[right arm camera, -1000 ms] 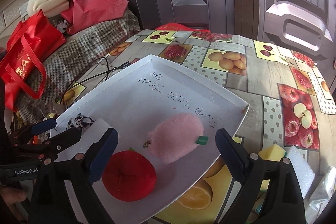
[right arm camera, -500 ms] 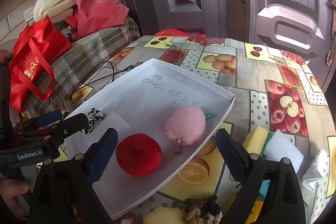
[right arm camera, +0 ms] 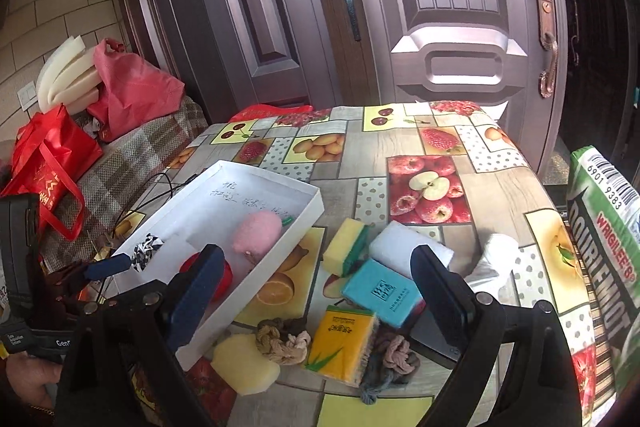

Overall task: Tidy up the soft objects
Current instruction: 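Move the left tool to the yellow octagonal sponge and grasp it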

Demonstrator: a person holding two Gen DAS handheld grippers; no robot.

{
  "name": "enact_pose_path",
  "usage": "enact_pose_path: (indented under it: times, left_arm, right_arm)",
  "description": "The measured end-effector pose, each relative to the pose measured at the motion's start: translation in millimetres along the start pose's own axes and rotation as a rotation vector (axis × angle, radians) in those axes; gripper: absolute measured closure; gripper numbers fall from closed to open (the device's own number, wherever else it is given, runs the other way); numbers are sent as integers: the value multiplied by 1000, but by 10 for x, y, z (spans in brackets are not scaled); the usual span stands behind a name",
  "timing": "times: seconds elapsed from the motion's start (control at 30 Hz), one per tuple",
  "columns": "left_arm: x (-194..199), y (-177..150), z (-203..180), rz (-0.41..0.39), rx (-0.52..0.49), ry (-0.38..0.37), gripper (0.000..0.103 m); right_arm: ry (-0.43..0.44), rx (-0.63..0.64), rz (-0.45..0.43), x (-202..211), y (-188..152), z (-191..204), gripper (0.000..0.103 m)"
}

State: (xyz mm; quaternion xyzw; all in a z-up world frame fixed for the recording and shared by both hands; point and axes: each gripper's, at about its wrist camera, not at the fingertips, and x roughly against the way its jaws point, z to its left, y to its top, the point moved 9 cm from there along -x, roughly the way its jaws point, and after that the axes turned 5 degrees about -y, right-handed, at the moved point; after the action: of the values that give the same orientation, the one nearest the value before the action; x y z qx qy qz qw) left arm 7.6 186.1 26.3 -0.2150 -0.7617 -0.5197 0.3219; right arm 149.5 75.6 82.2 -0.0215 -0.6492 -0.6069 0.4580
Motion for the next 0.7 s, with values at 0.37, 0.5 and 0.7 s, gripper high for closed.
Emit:
enact_pose_path:
  times: [0.37, 0.5, 0.7]
  left_arm:
    - [-526, -463, -573, 163, -133, -16, 0]
    - [-662, -489, -608, 192, -141, -3, 0]
    - [-785, -709, -651, 258, -137, -33, 0]
  right_arm:
    - [-179, -239, 156, 168, -827, -1190, 8]
    - [-197, -253, 130, 279, -805, -1340, 8]
    - [-195, -281, 126, 249, -790, -1413, 8]
